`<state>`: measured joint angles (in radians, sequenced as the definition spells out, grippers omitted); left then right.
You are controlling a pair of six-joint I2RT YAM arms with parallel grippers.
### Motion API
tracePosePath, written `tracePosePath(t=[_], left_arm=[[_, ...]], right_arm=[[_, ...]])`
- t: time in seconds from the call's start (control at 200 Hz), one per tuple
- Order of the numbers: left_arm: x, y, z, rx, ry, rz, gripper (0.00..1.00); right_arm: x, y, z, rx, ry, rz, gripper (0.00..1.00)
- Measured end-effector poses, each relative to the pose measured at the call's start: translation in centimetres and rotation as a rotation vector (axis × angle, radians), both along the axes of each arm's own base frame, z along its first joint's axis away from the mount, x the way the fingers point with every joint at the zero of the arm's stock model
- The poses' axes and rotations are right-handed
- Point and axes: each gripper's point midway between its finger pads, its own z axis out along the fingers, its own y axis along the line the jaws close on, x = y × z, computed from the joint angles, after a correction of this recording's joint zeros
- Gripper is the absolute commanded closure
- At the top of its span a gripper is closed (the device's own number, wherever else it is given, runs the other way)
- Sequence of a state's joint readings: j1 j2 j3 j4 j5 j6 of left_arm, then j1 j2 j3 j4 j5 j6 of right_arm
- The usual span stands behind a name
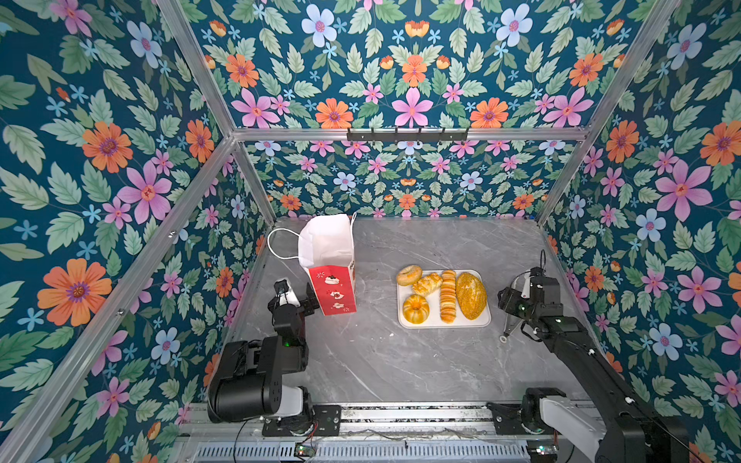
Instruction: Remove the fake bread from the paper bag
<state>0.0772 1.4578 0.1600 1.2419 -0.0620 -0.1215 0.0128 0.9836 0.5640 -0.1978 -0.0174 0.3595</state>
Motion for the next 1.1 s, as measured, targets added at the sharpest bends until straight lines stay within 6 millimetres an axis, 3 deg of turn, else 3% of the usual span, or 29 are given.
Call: tracePosePath(t=[0.33,0.39,0.54,0.835,1.065,1.1], left_arm=[[2.1,-1.7,-1.3,0.036,0.019,-0.086,0.0],[2.9,-2.5,-0.6,0.046,0.007,-0.11,0.0],[3.4,-2.7,-0.5,0.072,0.017,-0.108,0.0],[3.4,-2.7,-0.8,0.095,0.035,-0.087,0.0],[3.4,-2.5,-0.8,0.097,0.035,-0.079,0.0],[3.4,-2.5,-0.8,0.097,0.035,-0.079,0.0]], right_arm=[[1.9,-1.8,1.1,-0.155,-0.17,-0.015,0.28],[2.2,-2.1,1.0,-0.189,-0.203,-0.02,0.28],[3.4,-2.6,-0.3,-0.265,-0.24,-0.011,0.28],[4.6,-2.9,-5.2,-0.323,-0.237,0.006,0.28],[5.7,-2.9,-4.7,-0.334,-0.292,0.002,0.25],[5.9,-3.0,-4.4,-0.335,-0.303,-0.002,0.14]])
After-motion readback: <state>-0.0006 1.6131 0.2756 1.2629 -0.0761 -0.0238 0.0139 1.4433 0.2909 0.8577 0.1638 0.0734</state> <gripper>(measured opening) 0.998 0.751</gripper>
